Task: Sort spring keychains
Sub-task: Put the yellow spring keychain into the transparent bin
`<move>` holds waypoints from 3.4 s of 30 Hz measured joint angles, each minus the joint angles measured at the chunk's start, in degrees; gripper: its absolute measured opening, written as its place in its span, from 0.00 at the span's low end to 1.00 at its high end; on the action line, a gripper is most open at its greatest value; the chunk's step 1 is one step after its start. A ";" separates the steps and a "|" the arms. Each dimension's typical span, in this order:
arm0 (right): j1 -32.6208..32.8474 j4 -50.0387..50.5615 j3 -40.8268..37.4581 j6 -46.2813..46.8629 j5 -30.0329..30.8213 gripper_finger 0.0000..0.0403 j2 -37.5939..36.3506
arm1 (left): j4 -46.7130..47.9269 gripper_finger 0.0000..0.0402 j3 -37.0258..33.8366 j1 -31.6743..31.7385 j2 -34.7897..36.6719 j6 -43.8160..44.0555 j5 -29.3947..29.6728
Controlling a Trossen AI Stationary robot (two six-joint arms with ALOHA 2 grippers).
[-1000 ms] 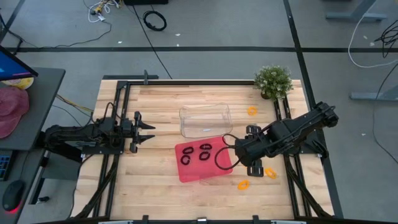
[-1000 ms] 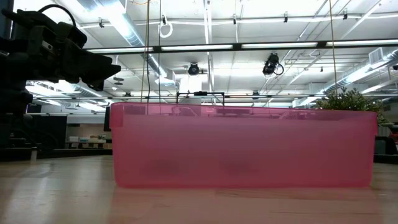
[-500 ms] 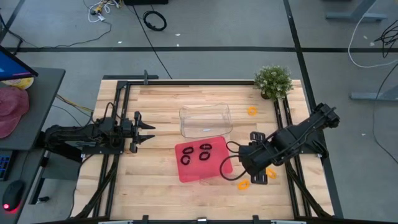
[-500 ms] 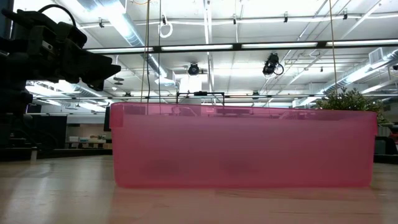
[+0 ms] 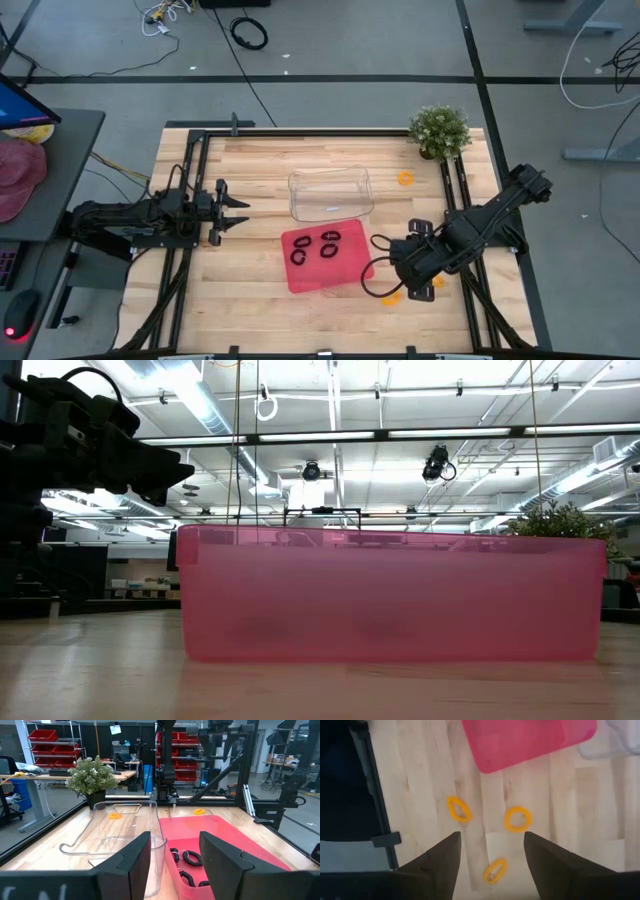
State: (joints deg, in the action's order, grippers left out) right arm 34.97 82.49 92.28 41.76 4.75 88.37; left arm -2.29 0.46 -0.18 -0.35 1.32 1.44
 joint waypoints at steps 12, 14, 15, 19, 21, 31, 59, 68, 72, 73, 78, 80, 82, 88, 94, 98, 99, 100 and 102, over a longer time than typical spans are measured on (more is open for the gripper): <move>5.93 -4.60 -10.35 9.76 -1.29 0.55 -4.91 | -0.02 0.43 0.01 -0.01 0.00 0.00 -0.01; 7.14 -5.03 -11.06 10.92 -1.29 0.55 -4.91 | -0.01 0.43 0.00 0.01 0.01 0.00 0.00; 7.58 -5.49 -11.31 11.42 -1.29 0.55 -4.91 | -0.02 0.43 0.01 0.01 0.01 0.00 -0.01; 8.84 -6.54 -11.57 13.07 -1.18 0.55 -4.91 | -0.01 0.43 0.00 0.00 0.00 0.00 -0.01; 9.25 -7.16 -11.57 13.50 -0.60 0.55 -4.91 | 0.00 0.43 0.01 -0.01 -0.01 0.00 -0.01; 9.93 -8.03 -11.57 14.33 0.37 0.55 -4.91 | 0.00 0.43 -0.01 -0.01 0.01 0.00 -0.01; 12.76 -10.05 -11.78 14.99 0.85 0.55 -1.56 | -0.01 0.43 0.00 0.01 -0.01 0.00 -0.01; 13.09 -17.95 -18.33 14.96 -1.18 0.55 -1.48 | -0.02 0.43 0.01 -0.01 0.00 0.00 -0.01; 13.69 -18.92 -19.89 16.21 -1.19 0.55 -1.48 | 0.00 0.43 -0.01 0.01 0.01 0.00 -0.01; 13.92 -18.91 -20.14 16.43 -1.19 0.55 -1.48 | -0.01 0.43 -0.01 0.00 -0.01 0.00 -0.01; 14.90 -19.19 -21.11 18.36 -1.20 0.55 -1.48 | 0.00 0.43 -0.01 0.01 0.00 0.00 -0.01; 15.17 -19.33 -21.21 18.87 -1.20 0.55 -1.48 | -0.02 0.43 -0.01 -0.01 -0.01 0.00 -0.01; 15.20 -19.82 -21.21 19.03 -1.20 0.55 -1.48 | 0.00 0.43 0.01 0.01 0.00 0.00 0.01; 15.18 -18.72 -21.21 18.68 -1.16 0.55 -1.48 | 0.00 0.43 -0.01 0.00 0.01 0.00 -0.01; 15.11 -15.77 -21.21 19.02 0.72 0.55 -1.50 | 0.00 0.43 -0.01 0.01 -0.01 0.00 -0.01; 15.11 -15.95 -21.21 18.79 2.16 0.55 -1.50 | -0.01 0.43 0.00 0.00 0.01 0.00 -0.01; 15.11 -16.14 -21.21 18.49 2.71 0.55 -1.52 | -0.01 0.43 -0.01 0.00 -0.01 0.00 0.00; 15.06 -16.43 -21.21 18.12 3.17 0.55 -1.52 | 0.00 0.43 0.00 0.00 -0.01 0.00 -0.01; 14.75 -16.78 -21.21 17.44 3.63 0.55 -1.52 | -0.01 0.43 -0.01 0.00 0.00 0.00 -0.01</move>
State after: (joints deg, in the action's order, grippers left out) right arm 49.72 65.71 71.07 59.21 8.39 86.85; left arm -2.30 0.45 -0.18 -0.35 1.32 1.43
